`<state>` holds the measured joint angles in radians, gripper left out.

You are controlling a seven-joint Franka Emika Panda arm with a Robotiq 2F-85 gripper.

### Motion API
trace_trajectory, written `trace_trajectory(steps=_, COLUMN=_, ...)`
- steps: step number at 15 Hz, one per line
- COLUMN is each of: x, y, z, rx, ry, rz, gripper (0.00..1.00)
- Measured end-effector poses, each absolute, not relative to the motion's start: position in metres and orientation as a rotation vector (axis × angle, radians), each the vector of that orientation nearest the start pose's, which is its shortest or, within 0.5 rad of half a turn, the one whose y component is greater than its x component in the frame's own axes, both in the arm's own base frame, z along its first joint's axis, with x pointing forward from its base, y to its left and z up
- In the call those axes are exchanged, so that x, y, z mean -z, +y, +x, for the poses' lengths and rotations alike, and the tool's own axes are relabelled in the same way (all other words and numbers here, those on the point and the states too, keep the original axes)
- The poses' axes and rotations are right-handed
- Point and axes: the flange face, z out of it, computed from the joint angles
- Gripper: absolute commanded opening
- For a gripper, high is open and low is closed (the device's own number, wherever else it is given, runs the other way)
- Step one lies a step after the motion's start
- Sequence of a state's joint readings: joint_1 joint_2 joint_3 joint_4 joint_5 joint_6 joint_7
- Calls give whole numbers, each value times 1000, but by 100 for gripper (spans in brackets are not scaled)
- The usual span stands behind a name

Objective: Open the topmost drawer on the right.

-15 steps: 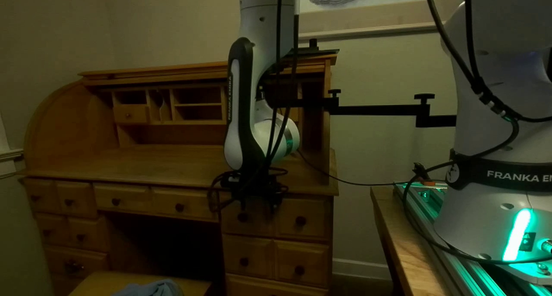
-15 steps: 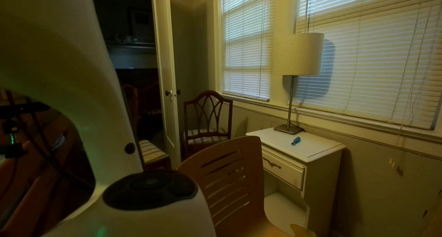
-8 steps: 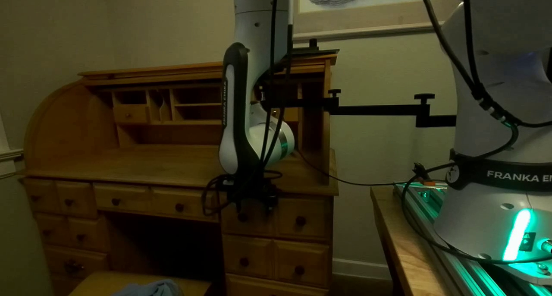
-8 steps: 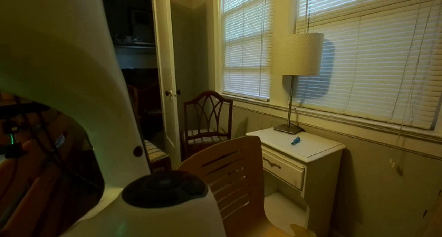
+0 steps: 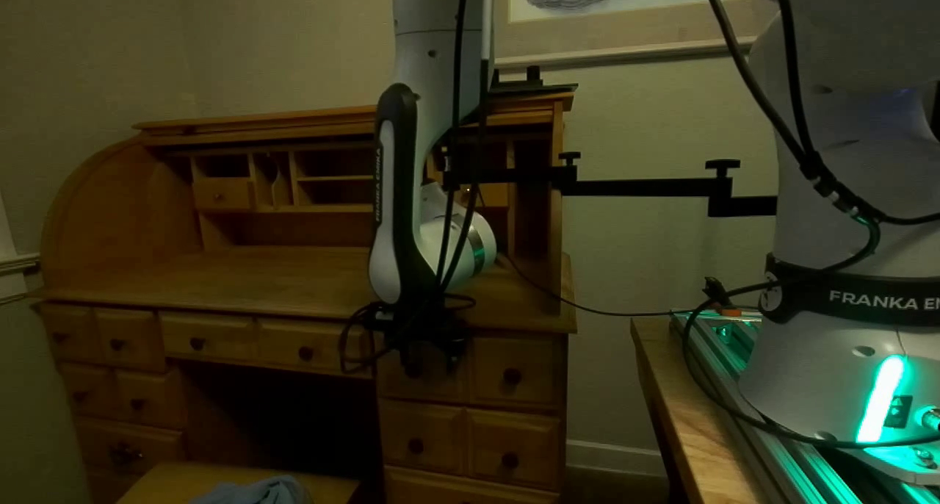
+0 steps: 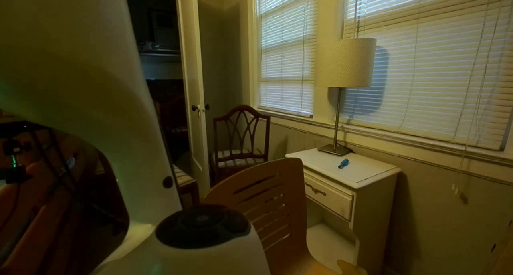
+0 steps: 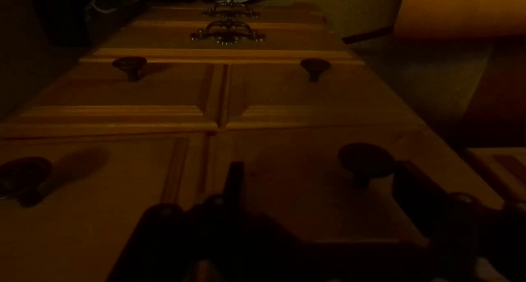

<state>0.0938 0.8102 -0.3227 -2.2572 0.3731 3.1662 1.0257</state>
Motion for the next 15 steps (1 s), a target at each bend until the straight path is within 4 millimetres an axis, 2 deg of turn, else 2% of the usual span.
trace_trajectory(steps=8, x=-53, y=-164, z=498, rx=441, ry=2202, rz=-2329, gripper=6)
trace_trajectory(steps=11, x=-55, y=-164, z=500, rx=445, ry=2200, rz=-2327, gripper=6)
trace_trajectory(steps=15, x=-61, y=-165, z=500, rx=453, ry=2201, rz=-2319, gripper=0)
